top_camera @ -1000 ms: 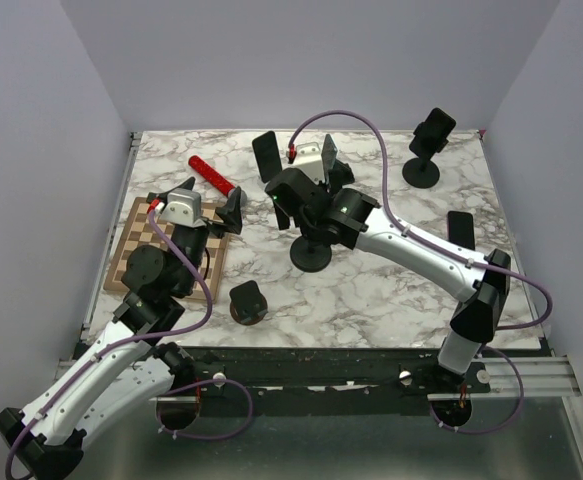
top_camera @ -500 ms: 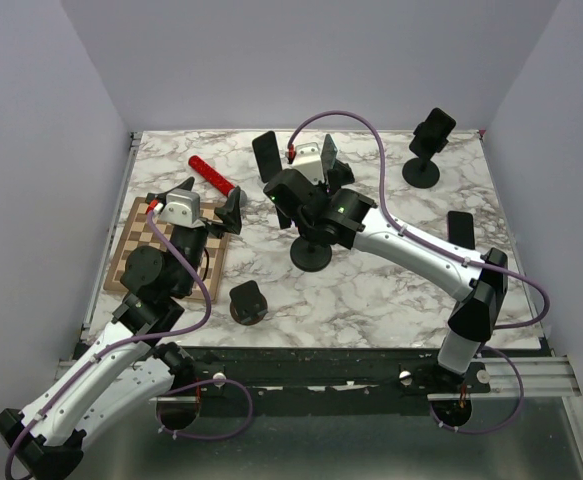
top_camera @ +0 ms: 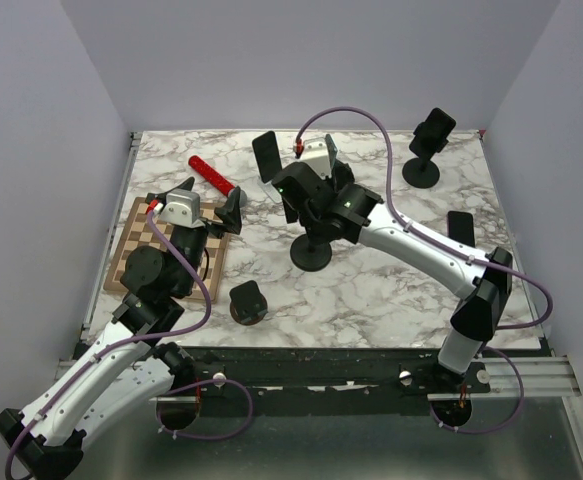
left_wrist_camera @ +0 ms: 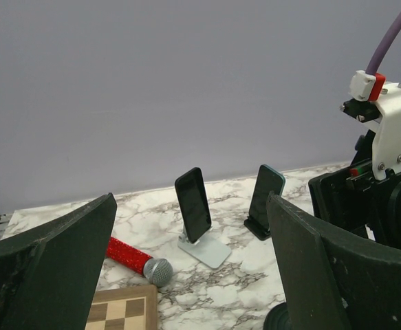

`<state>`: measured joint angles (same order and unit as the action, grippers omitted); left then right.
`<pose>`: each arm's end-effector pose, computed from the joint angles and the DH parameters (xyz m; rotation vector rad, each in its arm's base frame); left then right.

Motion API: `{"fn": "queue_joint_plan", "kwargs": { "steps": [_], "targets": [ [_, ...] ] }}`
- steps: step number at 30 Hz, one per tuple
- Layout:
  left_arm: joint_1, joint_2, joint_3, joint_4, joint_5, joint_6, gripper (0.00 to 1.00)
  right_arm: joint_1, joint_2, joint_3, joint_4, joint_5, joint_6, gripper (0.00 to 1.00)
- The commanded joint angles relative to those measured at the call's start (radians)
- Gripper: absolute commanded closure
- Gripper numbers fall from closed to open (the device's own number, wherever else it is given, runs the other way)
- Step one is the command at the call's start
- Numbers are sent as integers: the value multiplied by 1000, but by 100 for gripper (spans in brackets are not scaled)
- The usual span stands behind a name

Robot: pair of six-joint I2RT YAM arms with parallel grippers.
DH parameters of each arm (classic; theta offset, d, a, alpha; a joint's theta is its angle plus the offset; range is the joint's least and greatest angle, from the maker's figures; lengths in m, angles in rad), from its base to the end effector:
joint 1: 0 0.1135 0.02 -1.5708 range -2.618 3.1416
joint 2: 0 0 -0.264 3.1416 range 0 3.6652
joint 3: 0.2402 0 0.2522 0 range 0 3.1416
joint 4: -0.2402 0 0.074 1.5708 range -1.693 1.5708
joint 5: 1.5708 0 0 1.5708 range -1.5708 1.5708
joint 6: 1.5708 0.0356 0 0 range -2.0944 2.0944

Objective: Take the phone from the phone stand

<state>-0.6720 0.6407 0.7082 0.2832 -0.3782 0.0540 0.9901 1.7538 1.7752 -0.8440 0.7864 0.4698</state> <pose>0.1250 -0.0826 0.3845 0.1197 1.2458 -0.3051 0.2291 0.3031 0.3657 -0.2086 2.1062 -0.0989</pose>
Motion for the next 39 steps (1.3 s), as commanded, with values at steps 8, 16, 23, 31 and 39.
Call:
{"fn": "queue_joint_plan", "kwargs": {
  "steps": [8, 16, 23, 31, 39],
  "targets": [
    [-7, -4, -7, 10, 1, -13, 1, -48, -23, -28, 38, -53, -17, 12],
    [-6, 0, -4, 6, 8, -17, 1, -46, 32, 37, -55, -41, 61, 13],
    [-6, 3, 0, -1, 18, -27, 1, -36, 104, 156, -230, 75, 192, 8],
    [-6, 2, 2, -4, 19, -29, 1, -33, 123, 172, -246, 84, 240, 12],
    [-6, 0, 2, -6, 20, -32, 1, -28, 147, 191, -253, 97, 241, 17]
  ]
}}
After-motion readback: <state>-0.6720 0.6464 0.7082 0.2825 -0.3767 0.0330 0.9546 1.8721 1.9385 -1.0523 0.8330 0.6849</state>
